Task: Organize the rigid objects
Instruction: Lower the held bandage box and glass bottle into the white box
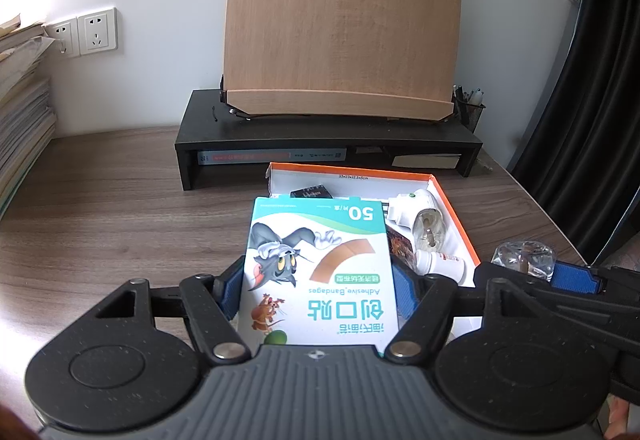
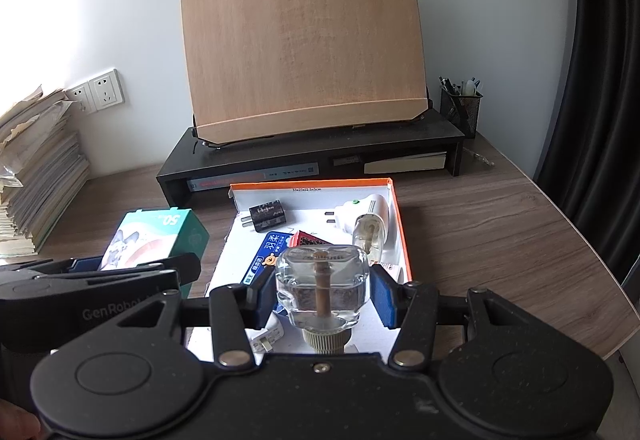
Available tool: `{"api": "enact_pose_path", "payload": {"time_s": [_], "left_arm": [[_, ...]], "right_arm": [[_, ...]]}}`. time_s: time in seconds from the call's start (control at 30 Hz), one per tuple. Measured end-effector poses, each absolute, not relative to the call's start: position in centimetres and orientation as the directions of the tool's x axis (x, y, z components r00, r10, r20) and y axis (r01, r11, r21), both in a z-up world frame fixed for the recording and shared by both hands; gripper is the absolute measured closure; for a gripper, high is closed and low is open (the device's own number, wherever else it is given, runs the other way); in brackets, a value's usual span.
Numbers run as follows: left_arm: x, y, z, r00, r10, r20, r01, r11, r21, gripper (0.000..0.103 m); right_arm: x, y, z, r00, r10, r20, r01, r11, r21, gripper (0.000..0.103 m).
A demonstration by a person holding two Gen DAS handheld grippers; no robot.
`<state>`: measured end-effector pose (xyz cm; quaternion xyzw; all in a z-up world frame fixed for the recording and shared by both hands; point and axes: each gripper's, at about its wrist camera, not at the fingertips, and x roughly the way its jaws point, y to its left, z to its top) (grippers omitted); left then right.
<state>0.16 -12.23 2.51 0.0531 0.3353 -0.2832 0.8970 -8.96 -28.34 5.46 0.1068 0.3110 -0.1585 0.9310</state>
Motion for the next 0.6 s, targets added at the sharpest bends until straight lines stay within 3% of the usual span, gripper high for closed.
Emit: {"api": "enact_pose_path", "payload": {"time_s": [0.6], "left_arm": [[0.61, -12.43, 2.27, 0.612, -0.473, -0.634, 0.546, 0.833, -0.095, 0.031]], "right_arm": [[-8.44, -28.49, 5.09, 0.752, -0.229, -0.618, 0.365, 0.926, 0.101, 0.043]]}}
